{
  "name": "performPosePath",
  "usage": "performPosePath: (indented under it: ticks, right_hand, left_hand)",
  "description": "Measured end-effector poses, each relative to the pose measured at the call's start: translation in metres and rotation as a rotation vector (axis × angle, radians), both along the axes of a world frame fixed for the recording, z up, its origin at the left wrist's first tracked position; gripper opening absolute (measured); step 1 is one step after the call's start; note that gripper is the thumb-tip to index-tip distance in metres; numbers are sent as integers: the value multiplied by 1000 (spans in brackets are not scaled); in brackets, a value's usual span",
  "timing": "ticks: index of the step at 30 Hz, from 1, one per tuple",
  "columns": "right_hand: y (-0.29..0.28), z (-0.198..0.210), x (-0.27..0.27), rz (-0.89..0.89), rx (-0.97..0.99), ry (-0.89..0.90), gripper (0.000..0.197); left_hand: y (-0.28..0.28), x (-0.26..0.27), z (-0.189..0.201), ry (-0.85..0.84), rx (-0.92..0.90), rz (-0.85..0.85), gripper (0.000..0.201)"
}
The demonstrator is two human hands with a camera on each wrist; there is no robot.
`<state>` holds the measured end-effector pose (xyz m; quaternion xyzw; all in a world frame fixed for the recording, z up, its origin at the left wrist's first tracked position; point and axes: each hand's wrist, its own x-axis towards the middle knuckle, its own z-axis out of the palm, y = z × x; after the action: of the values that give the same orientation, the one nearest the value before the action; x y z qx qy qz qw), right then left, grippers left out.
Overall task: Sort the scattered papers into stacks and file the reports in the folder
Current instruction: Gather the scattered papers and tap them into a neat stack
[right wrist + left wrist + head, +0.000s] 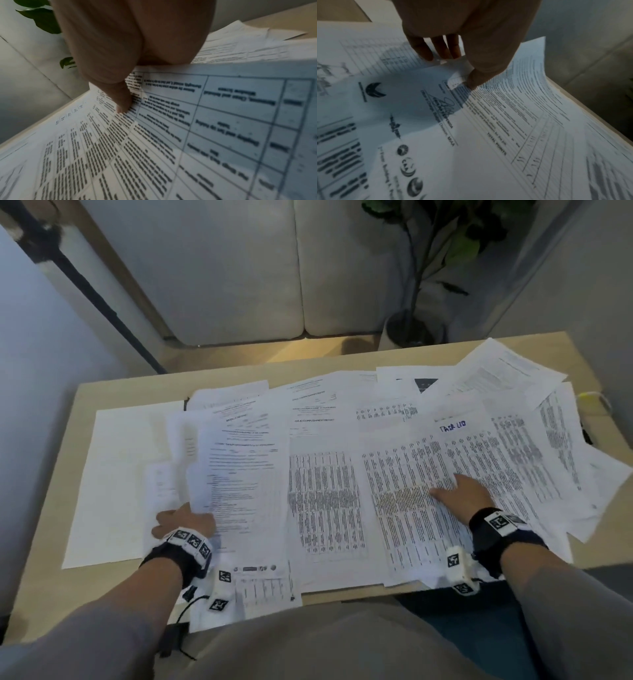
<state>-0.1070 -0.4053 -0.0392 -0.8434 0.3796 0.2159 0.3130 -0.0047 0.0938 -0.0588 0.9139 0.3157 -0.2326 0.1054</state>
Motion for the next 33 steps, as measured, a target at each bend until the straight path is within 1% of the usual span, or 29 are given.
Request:
performPosePath:
  ticks: [1,2,4,6,8,11,13,16,18,20,21,22,24,25,26,27,29,30,31,33]
  right_hand:
    - [-16,-1,4,-11,-11,-18,80]
    - [-20,-2,8,-17,-35,-31,79]
    - [-30,-4,11,-18,-133,-39,74]
    - [-57,-3,10,-21,-270,10,66]
    - [-81,-4,7,-51,-336,73,61]
    - [-100,-10,4,-70,-296,177,67]
    - [-102,-13,2,-69,-287,192,69]
    - [-104,-15,4,-77,-286,198,72]
    - [-109,-15,6,-66,-302,204,77]
    - [-109,-11,7,-61,-276,126,76]
    - [-109,-8,8,-56,-236,53,71]
    - [-109,-4,8,-42,-196,-19,60]
    - [-109,6,6,-6,-193,-129,23]
    - [-109,13,5,14,-222,-168,12]
    - [-111,19,4,13,-237,-190,13]
    - [-116,21,4,-7,-231,-205,25]
    - [-122,29,2,-82,-215,-199,57]
    - [-126,36,1,-121,-230,-176,64]
    - [-133,38,-1,-141,-256,-165,62]
    - [-148,43,-6,-184,-255,-230,51]
  left_hand:
    - [-5,2,-5,-9,8,4,16]
    - [0,4,-3,-25,9,9,19]
    - [15,5,1,-67,-49,40,17]
    - [15,5,0,-70,-81,34,14]
    - [17,0,1,-68,-87,37,15]
    - [17,-6,2,-139,-103,75,13]
    - [6,-11,9,-177,-128,115,12]
    - [-2,-15,9,-161,-160,123,15]
    - [7,-15,-5,-181,-164,155,21]
    - [26,-14,-28,-192,-162,182,27]
    - [30,-13,-33,-191,-175,197,29]
    - [28,-14,-30,-170,-167,193,32]
    - [13,-16,-7,-145,-183,206,34]
    - [6,-18,3,-127,-181,204,30]
    - [2,-19,6,-138,-182,186,27]
    - [-2,-21,11,-145,-184,180,28]
    - [-6,-24,11,-210,-209,223,33]
    - [-7,-25,12,-251,-228,232,31]
    - [-2,-25,6,-265,-246,236,26]
    - [4,-24,4,-244,-249,180,15]
